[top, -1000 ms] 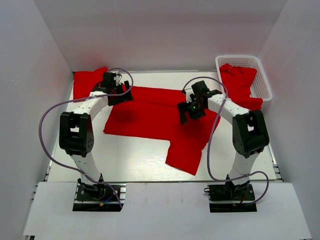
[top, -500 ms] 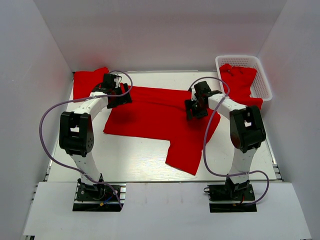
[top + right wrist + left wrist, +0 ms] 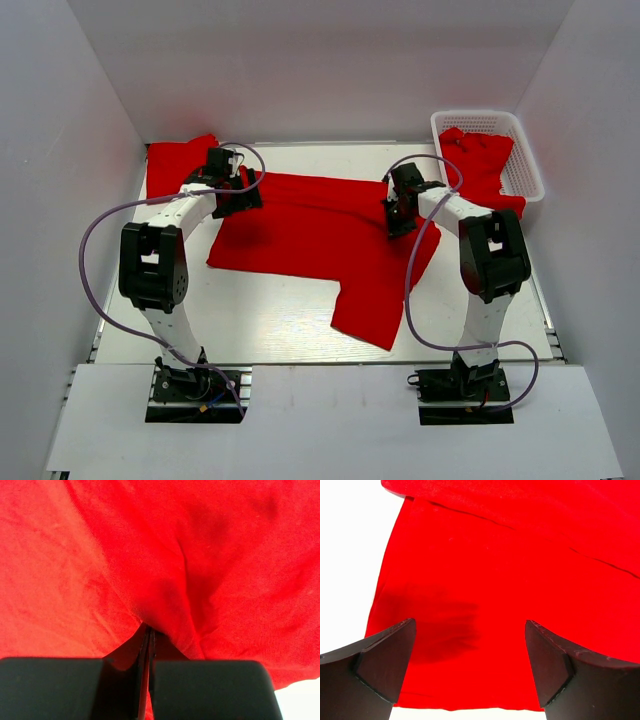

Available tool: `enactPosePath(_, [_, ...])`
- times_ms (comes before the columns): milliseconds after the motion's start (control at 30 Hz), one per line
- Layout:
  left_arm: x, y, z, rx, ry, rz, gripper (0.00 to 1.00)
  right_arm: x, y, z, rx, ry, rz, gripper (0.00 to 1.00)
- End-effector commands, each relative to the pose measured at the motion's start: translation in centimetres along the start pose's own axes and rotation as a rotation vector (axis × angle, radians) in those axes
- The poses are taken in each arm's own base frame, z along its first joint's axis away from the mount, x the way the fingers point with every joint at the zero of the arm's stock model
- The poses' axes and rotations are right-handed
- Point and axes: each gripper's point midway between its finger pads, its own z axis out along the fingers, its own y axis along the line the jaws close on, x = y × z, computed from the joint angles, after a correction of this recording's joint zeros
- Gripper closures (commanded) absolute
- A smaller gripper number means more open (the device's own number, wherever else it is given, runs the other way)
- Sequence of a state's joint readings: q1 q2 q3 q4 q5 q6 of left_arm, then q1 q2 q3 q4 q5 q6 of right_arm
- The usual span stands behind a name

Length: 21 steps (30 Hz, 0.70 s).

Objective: Fold and stack the t-shirts
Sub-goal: Fold the flattened tshirt in 1/3 of the way

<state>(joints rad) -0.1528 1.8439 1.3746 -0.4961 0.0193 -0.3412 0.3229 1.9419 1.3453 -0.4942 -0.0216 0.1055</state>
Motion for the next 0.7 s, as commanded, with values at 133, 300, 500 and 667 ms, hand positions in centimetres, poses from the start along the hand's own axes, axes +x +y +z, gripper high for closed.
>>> enactPosePath(133, [-2.3, -0.7, -1.9, 0.013, -0.066, 0.023, 0.00, -1.0, 3.3, -5.5, -0.160, 0.025, -0.007, 1.00])
enactPosePath(300, [-1.5, -1.1, -2.0, 0.041, -0.045, 0.024, 0.00, 1.0, 5.5, -9.0, -0.281, 0.097, 0.060, 1.00])
enactPosePath(500, [-1.2, -1.1, -2.0, 0.048, -0.031, 0.034, 0.00, 0.4, 7.2, -11.4, -0.418, 0.112, 0.073, 1.00])
enactPosePath(667, [-0.3, -1.0, -1.7, 0.049, -0.008, 0.034, 0.00, -0.3, 6.5, -12.5, -0.440, 0.099, 0.085, 1.00])
